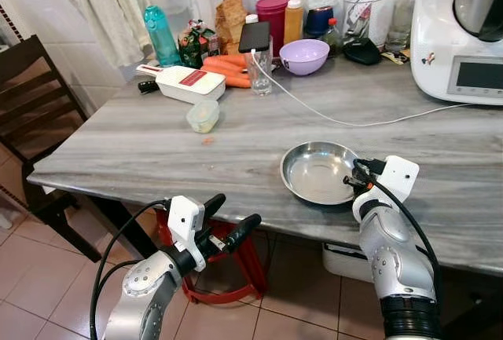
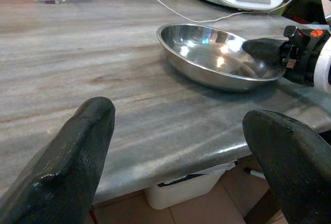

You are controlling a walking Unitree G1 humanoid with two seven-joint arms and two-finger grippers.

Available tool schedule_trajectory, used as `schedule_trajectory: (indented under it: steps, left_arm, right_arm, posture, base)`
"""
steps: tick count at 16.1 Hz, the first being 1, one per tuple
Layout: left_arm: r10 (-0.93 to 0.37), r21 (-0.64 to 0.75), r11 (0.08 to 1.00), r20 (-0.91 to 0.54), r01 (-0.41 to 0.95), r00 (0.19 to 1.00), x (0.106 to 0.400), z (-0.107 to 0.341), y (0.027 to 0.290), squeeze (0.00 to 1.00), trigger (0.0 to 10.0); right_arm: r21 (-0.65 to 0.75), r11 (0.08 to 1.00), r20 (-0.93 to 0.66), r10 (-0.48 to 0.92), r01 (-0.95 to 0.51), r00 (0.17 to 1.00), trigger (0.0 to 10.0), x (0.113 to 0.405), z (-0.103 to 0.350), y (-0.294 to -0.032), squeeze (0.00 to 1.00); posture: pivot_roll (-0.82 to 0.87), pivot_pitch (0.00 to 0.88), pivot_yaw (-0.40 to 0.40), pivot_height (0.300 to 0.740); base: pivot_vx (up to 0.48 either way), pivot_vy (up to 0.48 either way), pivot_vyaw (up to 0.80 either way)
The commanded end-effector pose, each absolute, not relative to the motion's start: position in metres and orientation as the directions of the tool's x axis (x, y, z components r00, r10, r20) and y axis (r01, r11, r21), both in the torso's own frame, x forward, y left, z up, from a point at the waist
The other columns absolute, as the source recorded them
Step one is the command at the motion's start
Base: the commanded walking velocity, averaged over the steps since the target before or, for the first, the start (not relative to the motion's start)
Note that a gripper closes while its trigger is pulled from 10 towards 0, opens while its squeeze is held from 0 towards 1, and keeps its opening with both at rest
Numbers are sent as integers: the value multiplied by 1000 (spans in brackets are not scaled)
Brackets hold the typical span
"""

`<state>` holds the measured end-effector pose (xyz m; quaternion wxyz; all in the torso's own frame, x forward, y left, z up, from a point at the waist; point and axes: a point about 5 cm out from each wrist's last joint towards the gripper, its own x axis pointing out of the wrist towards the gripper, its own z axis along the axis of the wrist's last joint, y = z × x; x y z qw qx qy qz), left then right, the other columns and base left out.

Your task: Setting the table

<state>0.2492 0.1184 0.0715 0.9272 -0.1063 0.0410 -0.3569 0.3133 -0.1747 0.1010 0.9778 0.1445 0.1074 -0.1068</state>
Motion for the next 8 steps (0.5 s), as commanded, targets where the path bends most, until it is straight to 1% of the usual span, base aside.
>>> schedule_trajectory:
  steps: [1,8]
  left_arm:
    - [-675,-215,721,-2,659,738,249,74,122,0,10000]
    - [-689,-222,708,-9,670,725,250,73,119,0,10000]
  right_arm:
    - [262,936,-245,-169,233,955,10000,316,102,-170,0]
    - [274,935,-219,-168,226,961,10000,313,100,-172,0]
  posture:
    - [-111,0,143,740]
    - [-112,0,150,740]
  base:
    - [0,0,0]
    - [0,0,0]
